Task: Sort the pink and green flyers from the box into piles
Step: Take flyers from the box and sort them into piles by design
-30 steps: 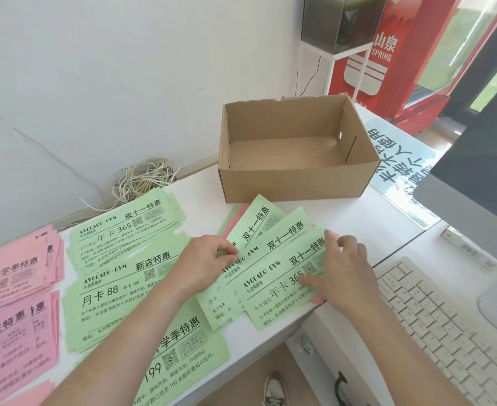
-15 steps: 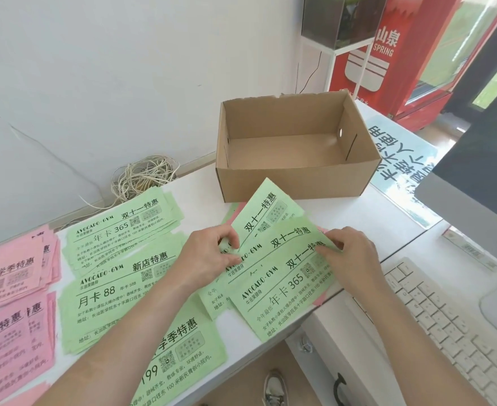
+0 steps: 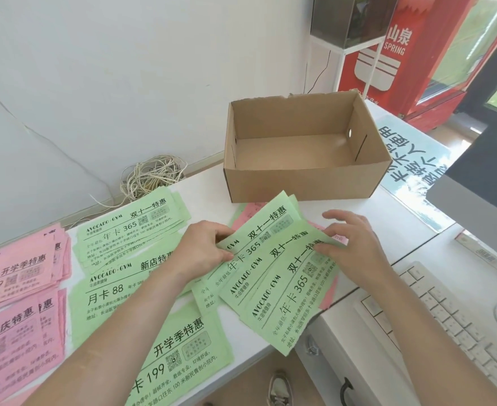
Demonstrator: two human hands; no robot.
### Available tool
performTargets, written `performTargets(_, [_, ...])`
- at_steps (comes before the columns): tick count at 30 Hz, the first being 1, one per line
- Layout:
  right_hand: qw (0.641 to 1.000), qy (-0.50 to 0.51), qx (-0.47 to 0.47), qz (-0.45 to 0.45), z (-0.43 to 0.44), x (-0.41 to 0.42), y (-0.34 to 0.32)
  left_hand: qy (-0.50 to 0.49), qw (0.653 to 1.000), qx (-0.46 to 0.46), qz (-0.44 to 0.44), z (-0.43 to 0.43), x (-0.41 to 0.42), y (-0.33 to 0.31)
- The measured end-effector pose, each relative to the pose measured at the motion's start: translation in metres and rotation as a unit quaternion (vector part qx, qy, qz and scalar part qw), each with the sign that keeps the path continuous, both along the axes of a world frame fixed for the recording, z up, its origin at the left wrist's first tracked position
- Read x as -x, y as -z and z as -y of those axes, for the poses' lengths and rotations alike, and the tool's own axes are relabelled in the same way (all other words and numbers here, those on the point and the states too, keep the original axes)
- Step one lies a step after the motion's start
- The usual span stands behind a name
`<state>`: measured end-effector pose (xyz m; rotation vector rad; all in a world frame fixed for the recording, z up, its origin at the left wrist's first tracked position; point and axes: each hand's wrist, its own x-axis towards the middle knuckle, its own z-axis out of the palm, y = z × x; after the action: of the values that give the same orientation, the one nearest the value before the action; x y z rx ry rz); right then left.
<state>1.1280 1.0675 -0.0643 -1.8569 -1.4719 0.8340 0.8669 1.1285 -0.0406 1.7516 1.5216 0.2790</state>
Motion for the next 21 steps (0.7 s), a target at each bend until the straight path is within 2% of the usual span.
performTargets(6, [1.0,-0.015,-0.018,-0.02,-0.008,0.007,0.009,0.045,0.997,-0.038,-0.051,-0.002,-0.009,0.001])
performTargets(10, [0.998,0.02,-0.047,-0.03,-0.009,0.008,0.009,0.04,0.998,-0.03,-0.024,-0.003,-0.004,0.001])
performTargets(17, [0.996,0.059,-0.017,-0.063,-0.003,0.008,0.006,0.011,0.999,0.008,0.033,-0.008,0.009,-0.009])
performTargets(21, [0.993,0.066,-0.014,-0.096,-0.002,0.003,0.006,-0.024,0.999,-0.017,0.031,-0.008,0.009,-0.008])
